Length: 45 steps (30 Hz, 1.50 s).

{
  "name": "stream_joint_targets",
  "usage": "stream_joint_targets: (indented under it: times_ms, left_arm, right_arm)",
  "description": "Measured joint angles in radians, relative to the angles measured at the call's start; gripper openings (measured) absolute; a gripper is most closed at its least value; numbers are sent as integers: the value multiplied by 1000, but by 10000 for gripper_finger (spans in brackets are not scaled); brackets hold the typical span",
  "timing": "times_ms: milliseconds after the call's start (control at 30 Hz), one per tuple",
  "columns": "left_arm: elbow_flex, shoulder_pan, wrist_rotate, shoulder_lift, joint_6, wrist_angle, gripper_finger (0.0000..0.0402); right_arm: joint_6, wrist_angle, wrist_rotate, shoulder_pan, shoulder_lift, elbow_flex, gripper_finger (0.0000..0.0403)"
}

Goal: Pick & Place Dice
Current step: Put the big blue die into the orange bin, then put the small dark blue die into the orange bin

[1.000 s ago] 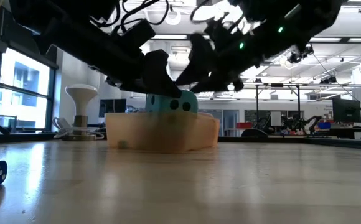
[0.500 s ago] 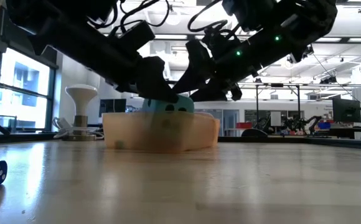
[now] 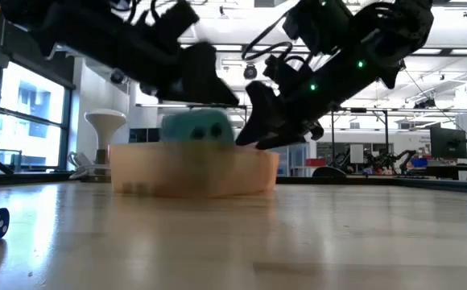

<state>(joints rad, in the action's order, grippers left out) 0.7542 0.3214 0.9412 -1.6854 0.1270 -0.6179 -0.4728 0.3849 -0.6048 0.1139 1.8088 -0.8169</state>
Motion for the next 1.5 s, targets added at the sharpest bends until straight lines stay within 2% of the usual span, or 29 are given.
stream_joint_targets:
  times_ms: [300, 400, 500, 567, 667, 767, 867, 1000, 1067, 1133, 1233, 1333, 1400, 1500]
  left_arm:
    - [-3, 12, 20, -5, -51, 9, 354]
    - [-4, 29, 90, -5, -112, -13, 354]
    - [-4, 64, 213, 4, -230, -84, 354]
    - [-5, 98, 241, 21, -328, -102, 354]
    - [-5, 164, 159, 46, -468, -75, 353]
    - [-5, 244, 145, 65, -551, -20, 353]
    - [-5, 317, 183, 105, -541, 65, 353]
    - [-5, 418, 189, 174, -432, 206, 352]
    - [-5, 476, 156, 214, -389, 280, 352]
    - [-5, 528, 64, 257, -335, 363, 352]
    - [-5, 573, -177, 337, -186, 489, 352]
    - [-6, 569, -405, 399, -43, 581, 352]
    - [-6, 552, -449, 408, 19, 594, 352]
    - [-6, 533, -450, 370, 46, 599, 352]
  right_arm:
    - [41, 75, -51, 29, -27, 2, 272]
    - [81, 128, -63, 44, -55, -1, 272]
    - [130, 127, -100, 66, -84, 0, 272]
    - [179, 111, -147, 83, -109, 0, 272]
    - [212, 93, -194, 107, -160, -1, 272]
    - [216, 62, -208, 138, -205, 0, 272]
    - [212, 74, -208, 177, -236, -3, 272]
    - [227, 64, -200, 238, -249, -1, 272]
    - [231, 62, -200, 265, -250, -1, 272]
    - [231, 56, -200, 287, -250, -1, 272]
    - [230, 56, -200, 313, -250, -1, 272]
    - [212, 53, -200, 330, -250, -1, 272]
    - [208, 47, -200, 335, -250, -1, 272]
    - [198, 41, -200, 338, -250, -1, 272]
